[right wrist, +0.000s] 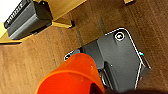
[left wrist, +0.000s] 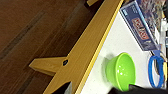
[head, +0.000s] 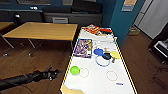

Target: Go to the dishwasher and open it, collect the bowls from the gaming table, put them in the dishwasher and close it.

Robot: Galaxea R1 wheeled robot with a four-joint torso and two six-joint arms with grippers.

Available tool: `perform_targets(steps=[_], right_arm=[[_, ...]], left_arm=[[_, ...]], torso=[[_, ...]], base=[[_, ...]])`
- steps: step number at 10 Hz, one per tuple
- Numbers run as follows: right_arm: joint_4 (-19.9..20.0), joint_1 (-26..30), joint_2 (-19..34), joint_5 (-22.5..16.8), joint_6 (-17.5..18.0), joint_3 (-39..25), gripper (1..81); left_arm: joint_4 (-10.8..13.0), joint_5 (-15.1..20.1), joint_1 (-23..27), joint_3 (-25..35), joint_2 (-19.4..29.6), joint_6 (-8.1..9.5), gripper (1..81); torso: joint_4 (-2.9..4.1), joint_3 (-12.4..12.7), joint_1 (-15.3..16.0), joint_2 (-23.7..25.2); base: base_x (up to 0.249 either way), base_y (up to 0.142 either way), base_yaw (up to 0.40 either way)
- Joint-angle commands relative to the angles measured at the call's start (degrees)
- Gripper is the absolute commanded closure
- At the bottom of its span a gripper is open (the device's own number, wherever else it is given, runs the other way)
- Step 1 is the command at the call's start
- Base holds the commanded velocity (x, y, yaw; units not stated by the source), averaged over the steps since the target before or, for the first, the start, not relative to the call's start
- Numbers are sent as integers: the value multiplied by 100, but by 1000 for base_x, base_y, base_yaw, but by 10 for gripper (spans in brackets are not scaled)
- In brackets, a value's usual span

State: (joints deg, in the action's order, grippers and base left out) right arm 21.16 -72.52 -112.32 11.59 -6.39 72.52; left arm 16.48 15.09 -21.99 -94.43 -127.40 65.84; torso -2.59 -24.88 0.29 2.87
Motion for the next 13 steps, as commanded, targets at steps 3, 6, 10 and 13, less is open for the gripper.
perform_targets(steps=[3,6,10,13], right_arm=[[-68,259,216,-412,6,-29,811],[-60,268,190,-412,6,-2,811],[-86,303,111,-412,6,-11,811],[-86,347,76,-412,6,-2,811]], left_arm=[[4,99,788,-620,-390,113,10],[66,126,902,-682,-611,104,10],[303,730,1157,-797,-1024,104,10],[233,1567,1482,-761,-1209,113,10]], torso=[[0,0,0,0],[0,0,0,-2],[0,-2,0,-2],[0,-2,0,-4]], base=[[0,0,0],[0,0,0],[0,0,0],[0,0,0]])
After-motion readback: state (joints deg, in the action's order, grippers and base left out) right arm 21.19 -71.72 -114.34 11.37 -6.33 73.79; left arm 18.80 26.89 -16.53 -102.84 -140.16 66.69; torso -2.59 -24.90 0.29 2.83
